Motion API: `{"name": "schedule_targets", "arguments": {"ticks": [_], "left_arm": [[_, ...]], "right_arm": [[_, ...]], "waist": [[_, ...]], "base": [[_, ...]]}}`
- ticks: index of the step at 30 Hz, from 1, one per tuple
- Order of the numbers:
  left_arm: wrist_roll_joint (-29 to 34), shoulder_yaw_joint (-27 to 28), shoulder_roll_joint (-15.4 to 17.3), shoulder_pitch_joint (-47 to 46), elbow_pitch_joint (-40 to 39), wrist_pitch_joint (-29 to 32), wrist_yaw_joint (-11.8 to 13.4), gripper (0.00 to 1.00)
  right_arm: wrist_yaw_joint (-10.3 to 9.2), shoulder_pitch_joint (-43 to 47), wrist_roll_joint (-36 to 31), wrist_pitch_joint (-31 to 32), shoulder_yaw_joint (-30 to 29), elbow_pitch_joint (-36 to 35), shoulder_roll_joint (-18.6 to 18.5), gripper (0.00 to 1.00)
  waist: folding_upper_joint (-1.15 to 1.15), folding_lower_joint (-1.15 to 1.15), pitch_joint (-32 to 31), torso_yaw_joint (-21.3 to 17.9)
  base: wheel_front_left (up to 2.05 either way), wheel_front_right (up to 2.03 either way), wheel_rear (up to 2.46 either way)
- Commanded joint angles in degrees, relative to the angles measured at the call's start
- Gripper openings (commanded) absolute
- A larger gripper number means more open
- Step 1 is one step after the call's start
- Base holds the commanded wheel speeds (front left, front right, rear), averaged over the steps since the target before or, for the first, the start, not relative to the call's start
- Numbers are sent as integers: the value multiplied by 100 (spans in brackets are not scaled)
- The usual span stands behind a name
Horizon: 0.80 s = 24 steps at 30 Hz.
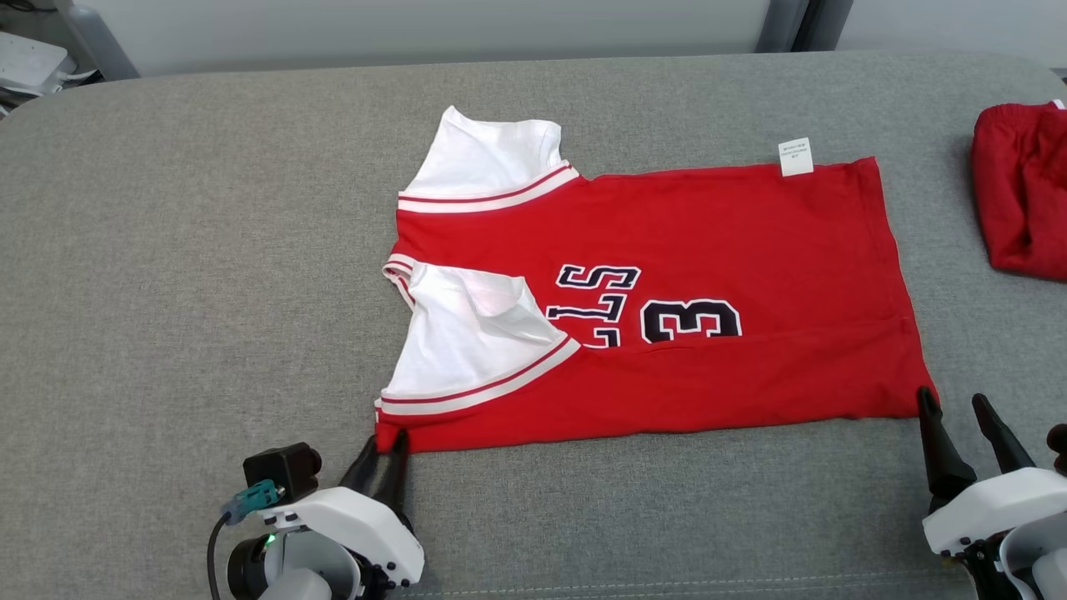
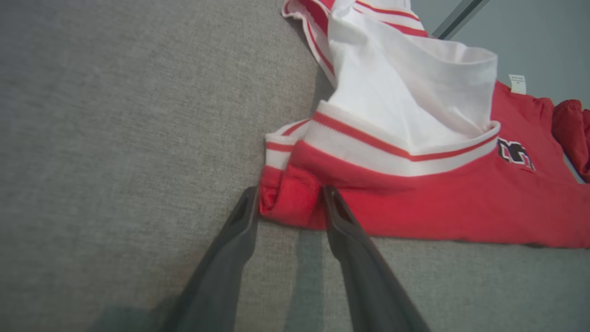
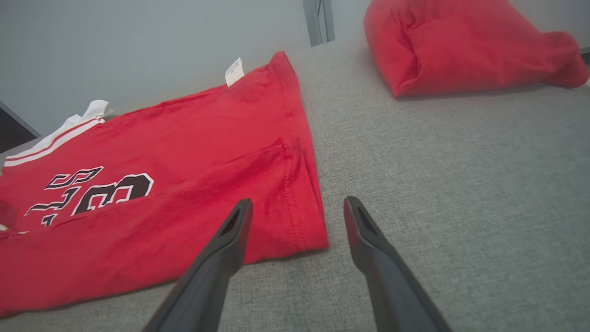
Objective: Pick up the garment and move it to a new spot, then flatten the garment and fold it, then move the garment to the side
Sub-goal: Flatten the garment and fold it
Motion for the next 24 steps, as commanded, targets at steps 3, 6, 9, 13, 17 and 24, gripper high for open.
{"name": "schedule_targets", "arguments": {"ticks": [3, 6, 9, 13, 17, 24], "left_arm": [[-18, 142, 69, -223, -4, -87, -98, 0], [-18, 132, 78, -223, 10, -118, -128, 0], [-2, 103, 85, -241, 1, -140, -160, 0], [9, 64, 91, -289, -20, -157, -192, 0], [9, 60, 97, -301, -34, -171, -189, 0], [7, 41, 156, -227, -161, -154, -146, 0]], "right_arm": [[0, -164, 180, -77, 135, 123, -114, 100], [0, -361, 374, -77, 248, 482, -68, 100], [0, -585, 591, -65, 434, 840, -44, 100], [0, -919, 982, -38, 852, 1446, -31, 0], [0, -964, 1111, -23, 1113, 1602, -58, 0], [0, -865, 1316, -60, 1429, 1603, -357, 0]], "waist": [[0, 0, 14, 5], [0, 0, 20, 24], [0, 0, 32, 70], [0, 0, 53, 179], [0, 0, 54, 216], [0, 0, 35, 207]], "base": [[0, 0, 0], [0, 0, 0], [0, 0, 0], [0, 0, 0], [0, 0, 0], [0, 0, 0]]}}
